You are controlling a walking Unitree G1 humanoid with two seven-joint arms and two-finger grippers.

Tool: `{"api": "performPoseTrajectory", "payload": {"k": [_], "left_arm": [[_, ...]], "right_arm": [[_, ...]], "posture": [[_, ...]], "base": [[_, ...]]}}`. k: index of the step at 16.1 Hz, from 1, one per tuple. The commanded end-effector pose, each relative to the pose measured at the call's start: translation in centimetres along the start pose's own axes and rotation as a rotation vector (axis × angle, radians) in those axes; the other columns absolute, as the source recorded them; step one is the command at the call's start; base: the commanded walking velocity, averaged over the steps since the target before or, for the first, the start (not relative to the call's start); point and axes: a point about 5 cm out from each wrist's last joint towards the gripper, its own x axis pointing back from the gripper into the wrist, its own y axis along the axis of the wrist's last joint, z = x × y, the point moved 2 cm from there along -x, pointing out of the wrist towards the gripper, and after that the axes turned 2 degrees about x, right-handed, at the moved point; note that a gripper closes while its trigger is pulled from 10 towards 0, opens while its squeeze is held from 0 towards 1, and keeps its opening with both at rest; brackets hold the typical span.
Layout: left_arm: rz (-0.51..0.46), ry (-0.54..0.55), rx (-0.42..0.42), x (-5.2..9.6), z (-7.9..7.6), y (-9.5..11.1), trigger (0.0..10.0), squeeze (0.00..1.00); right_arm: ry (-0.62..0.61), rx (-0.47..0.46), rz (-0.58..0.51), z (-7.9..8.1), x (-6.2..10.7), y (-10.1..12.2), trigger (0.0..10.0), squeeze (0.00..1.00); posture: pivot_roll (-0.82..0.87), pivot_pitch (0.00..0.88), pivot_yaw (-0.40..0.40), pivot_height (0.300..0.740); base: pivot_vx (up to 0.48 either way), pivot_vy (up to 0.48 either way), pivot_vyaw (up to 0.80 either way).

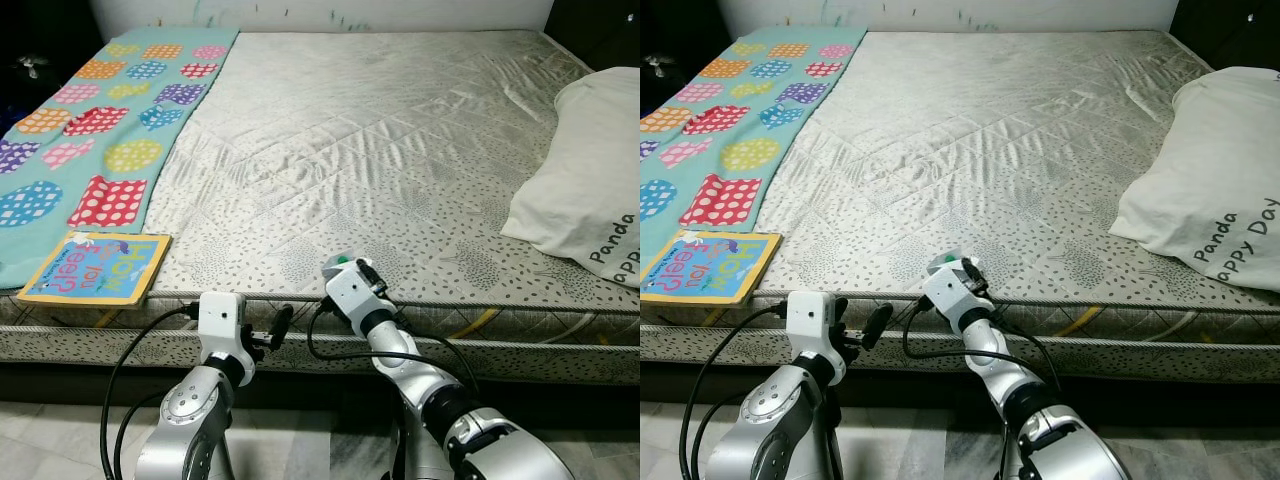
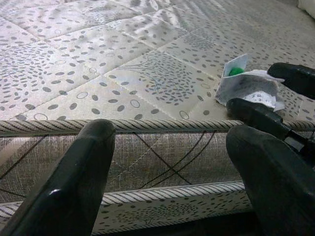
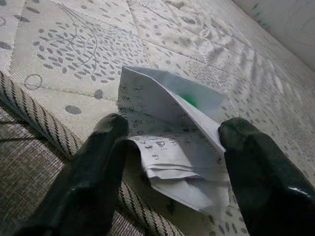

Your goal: Clean up the room

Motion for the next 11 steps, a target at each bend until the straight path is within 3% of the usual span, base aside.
{"api": "performPoseTrajectory", "payload": {"k": [1,11], "left_arm": [[0.0,-0.005,-0.007,-0.06,-0.07,0.17,10.0,0.0],[-0.003,-0.01,-0.006,-0.23,-0.14,0.19,10.0,0.0]], "right_arm": [[0.003,0.01,0.022,-0.19,-0.12,-0.22,0.0,0.0],[0.007,0.005,0.04,-0.36,-0.17,-0.49,0.0,0.0]], "posture": [[0.0,0.0,0.003,0.47],[-0.01,0.0,0.001,0.47]], "base": [[0.0,0.0,0.0],[0.0,0.0,0.0]]}}
